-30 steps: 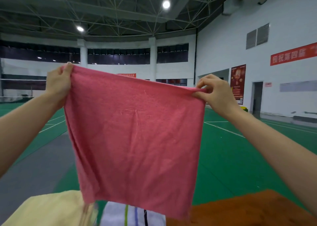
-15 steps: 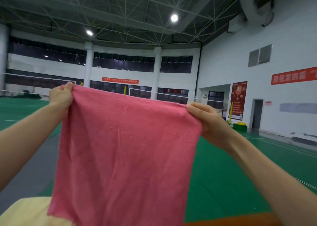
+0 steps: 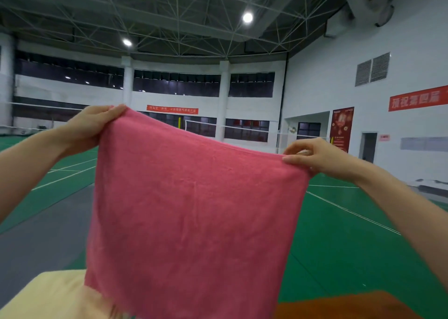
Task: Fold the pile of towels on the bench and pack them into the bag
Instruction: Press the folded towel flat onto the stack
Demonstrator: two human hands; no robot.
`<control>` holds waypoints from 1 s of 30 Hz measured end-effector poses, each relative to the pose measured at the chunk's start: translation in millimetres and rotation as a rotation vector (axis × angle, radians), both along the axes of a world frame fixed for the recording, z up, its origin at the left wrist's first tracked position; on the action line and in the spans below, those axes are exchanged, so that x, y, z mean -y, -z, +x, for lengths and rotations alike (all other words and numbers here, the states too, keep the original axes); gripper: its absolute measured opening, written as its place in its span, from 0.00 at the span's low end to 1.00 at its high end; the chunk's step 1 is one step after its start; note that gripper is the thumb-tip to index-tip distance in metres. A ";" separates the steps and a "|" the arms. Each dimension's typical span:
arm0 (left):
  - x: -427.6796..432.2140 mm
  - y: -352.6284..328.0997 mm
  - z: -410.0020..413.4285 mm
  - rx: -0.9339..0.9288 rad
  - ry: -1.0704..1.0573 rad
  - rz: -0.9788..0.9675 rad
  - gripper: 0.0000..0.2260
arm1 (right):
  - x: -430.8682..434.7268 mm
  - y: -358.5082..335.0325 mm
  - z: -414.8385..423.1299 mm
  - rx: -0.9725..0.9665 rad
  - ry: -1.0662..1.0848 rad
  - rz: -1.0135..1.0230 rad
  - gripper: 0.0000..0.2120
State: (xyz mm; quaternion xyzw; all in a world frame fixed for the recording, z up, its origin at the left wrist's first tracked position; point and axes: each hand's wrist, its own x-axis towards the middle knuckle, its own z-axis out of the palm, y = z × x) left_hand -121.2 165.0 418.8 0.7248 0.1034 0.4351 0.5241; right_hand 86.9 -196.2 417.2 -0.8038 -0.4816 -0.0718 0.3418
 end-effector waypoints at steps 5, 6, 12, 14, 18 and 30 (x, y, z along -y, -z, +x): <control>3.2 -7.7 -10.1 -0.123 0.197 0.058 0.16 | 0.2 -19.6 6.2 0.393 0.160 -0.044 0.05; 3.1 -8.4 -11.3 -0.135 0.191 0.070 0.16 | 1.2 -22.3 5.8 0.381 0.137 0.008 0.03; -0.3 -6.5 -15.5 -0.156 0.106 0.061 0.13 | 0.8 -25.5 -2.5 0.010 -0.055 0.244 0.03; -2.7 -7.4 -14.0 -0.129 0.091 0.046 0.14 | 2.2 -22.2 -6.9 -0.001 -0.090 0.336 0.05; -3.9 -6.5 -11.4 -0.044 0.070 0.019 0.11 | 5.9 -9.6 -8.9 0.046 -0.118 0.539 0.15; -8.3 5.3 -7.2 -0.040 -0.057 0.055 0.10 | -5.5 33.7 1.2 -0.309 0.028 -0.054 0.05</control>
